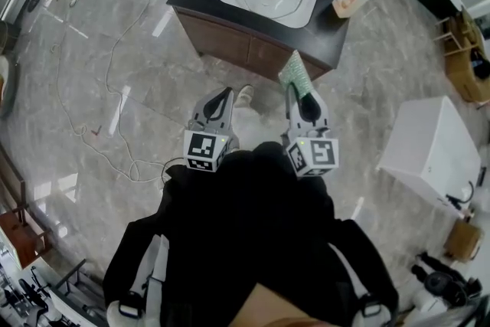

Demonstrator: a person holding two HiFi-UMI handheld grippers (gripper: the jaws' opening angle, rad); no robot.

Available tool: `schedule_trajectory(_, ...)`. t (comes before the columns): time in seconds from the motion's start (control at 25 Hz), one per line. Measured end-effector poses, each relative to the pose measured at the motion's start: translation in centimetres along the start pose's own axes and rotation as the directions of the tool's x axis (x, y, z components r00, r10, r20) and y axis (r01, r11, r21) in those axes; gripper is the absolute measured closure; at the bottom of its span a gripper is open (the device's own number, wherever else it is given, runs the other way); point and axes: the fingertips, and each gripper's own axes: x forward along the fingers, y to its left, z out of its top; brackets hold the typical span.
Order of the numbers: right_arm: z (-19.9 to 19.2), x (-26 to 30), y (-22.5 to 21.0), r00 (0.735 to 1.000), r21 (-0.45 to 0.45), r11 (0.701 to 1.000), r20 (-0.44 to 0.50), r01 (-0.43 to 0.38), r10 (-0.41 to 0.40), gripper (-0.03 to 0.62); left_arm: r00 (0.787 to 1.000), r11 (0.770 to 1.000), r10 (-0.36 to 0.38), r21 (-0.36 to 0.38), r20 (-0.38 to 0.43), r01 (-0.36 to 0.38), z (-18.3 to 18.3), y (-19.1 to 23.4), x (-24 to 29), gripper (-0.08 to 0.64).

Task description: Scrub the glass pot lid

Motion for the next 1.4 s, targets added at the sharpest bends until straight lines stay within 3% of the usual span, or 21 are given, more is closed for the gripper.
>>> schedule_trajectory(0.4, 1.2, 14.7, -4.0, 1.000, 0.012, 1.000, 0.001, 0.012, -0.012, 0.520, 0.999, 0.998, -0.045, 0.052, -0.001, 0.045, 2.8, 8.3, 11.8, 0.557)
schedule_trajectory(0.56, 2.4, 20.8, -6.3, 1.000, 0.002, 1.000, -0.024, 0.018, -0.018, 0.520, 0.998, 0.997, -0.069, 0.038, -0.001, 0.069, 4.8, 11.2, 17.4, 0.557)
schedule_trajectory(0.84, 4.3, 31.0, -9.0, 0.999, -0.010, 1.000, -0.050, 0.018, -0.019, 0.520, 0.995, 0.992, -0.102, 0.079, -0.006, 0.102, 8.5, 16.8, 25.6, 0.557)
schedule_trajectory(1.12, 4.2, 38.5, -11.5, 0.998, 0.006, 0.999, -0.058, 0.040, -0.040, 0.520, 0.990, 0.987, -0.140, 0.081, -0.028, 0.142, 9.4, 20.8, 32.1, 0.557)
schedule_trajectory(1.4, 3.9, 41.9, -12.5, 0.995, 0.014, 0.998, -0.070, 0.066, -0.065, 0.520, 0.986, 0.983, -0.162, 0.086, -0.029, 0.164, 10.0, 23.0, 36.0, 0.557)
